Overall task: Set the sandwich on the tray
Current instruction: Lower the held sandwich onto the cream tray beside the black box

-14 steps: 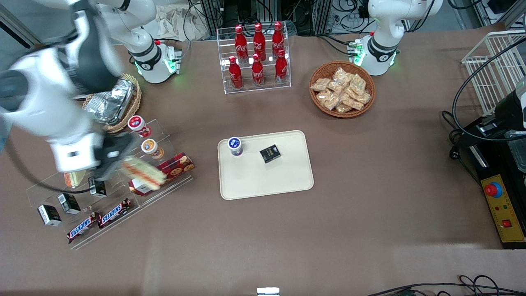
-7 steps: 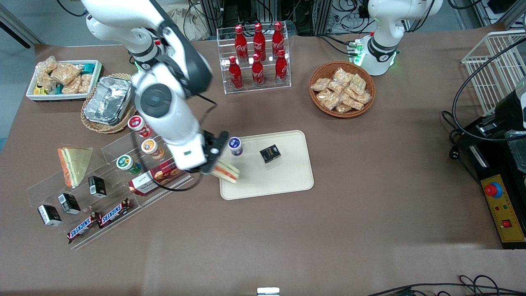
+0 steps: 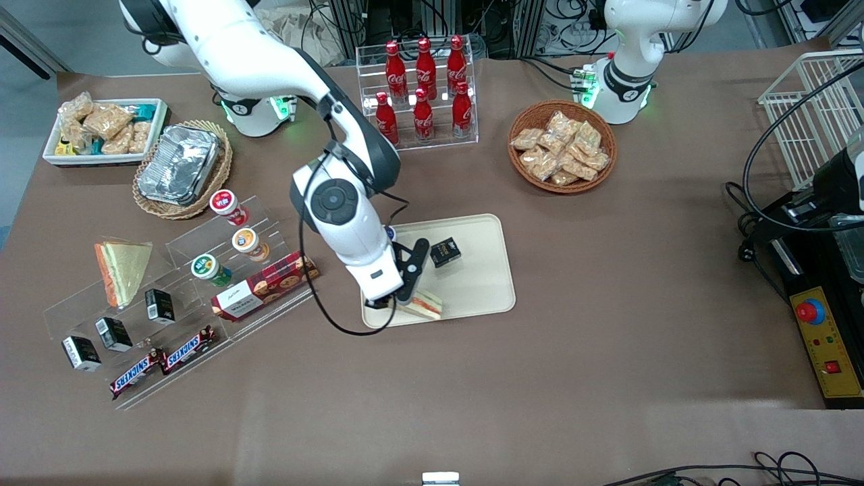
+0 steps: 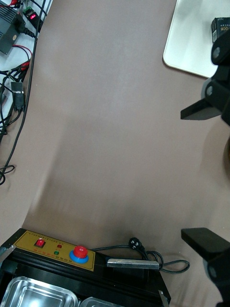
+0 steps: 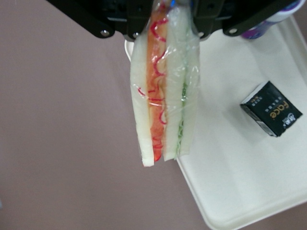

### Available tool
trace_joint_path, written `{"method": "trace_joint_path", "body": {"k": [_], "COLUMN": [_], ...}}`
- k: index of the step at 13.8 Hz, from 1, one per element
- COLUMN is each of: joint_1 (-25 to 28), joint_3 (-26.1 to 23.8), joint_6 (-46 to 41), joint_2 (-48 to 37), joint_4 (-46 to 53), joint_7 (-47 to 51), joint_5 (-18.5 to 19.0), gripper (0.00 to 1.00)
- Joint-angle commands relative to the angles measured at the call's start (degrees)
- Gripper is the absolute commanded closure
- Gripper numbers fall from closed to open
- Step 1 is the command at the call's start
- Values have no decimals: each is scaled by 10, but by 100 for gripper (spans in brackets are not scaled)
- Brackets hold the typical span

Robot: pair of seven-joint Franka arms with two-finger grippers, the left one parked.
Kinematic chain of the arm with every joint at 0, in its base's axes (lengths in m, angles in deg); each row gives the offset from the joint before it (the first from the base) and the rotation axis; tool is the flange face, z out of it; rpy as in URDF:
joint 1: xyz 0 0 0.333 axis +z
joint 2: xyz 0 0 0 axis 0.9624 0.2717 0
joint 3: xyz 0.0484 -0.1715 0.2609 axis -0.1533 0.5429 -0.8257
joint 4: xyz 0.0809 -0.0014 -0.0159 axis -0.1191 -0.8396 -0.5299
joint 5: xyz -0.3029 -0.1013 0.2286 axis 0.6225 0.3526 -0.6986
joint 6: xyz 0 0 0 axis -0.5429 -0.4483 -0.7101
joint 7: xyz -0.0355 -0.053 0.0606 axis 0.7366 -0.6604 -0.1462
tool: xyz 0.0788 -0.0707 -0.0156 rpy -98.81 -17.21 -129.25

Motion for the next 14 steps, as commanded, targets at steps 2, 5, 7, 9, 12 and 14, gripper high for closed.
{"method": "trace_joint_path", "body": {"k": [2, 5, 7, 9, 12, 14], "joint_1": [-4, 2, 2, 4, 7, 16], "joint_3": [-18, -18, -19, -20, -20, -19], "joint_6": [49, 80, 80, 80, 80, 83], "joint_2": [48, 71, 79, 85, 90, 91], "joint_4": [24, 19, 13, 7, 7, 7], "joint_7": [-74, -112, -134, -137, -138, -138], "joint_5": [-10, -10, -11, -11, -10, -9], "gripper": [100, 100, 100, 100, 100, 100]}}
